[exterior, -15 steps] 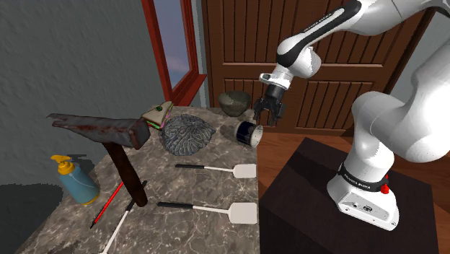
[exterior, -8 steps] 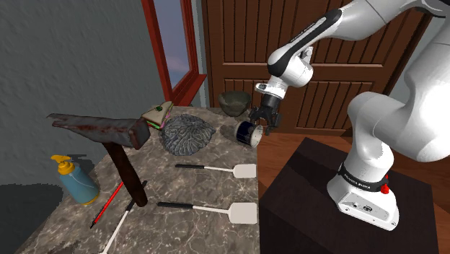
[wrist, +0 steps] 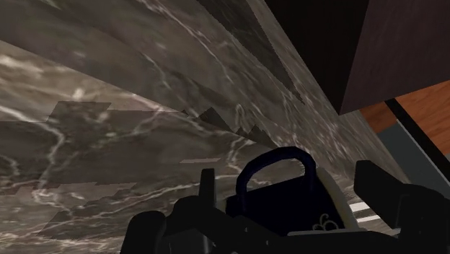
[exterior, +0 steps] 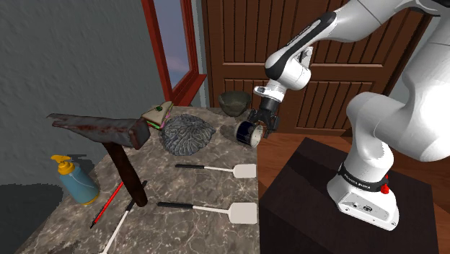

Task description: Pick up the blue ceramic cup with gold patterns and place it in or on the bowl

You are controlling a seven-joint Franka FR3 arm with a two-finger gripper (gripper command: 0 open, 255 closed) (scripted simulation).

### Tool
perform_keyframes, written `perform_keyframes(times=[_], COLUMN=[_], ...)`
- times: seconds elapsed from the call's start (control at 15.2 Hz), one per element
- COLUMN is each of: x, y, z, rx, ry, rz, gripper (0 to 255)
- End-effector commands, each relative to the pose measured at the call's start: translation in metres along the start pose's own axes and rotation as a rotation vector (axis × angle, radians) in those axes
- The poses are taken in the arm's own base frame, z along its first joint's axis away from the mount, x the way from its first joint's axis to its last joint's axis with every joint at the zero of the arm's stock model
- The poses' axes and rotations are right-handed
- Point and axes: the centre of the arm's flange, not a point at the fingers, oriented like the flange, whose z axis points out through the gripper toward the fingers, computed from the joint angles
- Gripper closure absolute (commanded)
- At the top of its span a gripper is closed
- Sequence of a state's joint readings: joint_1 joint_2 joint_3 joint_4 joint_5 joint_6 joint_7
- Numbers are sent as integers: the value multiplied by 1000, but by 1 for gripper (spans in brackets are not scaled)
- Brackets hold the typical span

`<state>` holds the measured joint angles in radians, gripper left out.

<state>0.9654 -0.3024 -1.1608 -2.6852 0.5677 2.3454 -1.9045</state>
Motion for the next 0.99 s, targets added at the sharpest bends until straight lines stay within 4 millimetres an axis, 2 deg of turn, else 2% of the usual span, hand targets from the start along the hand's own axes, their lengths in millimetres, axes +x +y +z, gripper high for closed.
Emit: perform_keyframes(times=[0.0, 0.07, 0.66, 0.92], x=[0, 0, 0, 13], y=[0, 0, 0, -4], z=[0, 0, 0, -16], rx=[0, 0, 0, 0], ry=[0, 0, 0, 0], rz=[0, 0, 0, 0], gripper=[0, 255, 255, 255])
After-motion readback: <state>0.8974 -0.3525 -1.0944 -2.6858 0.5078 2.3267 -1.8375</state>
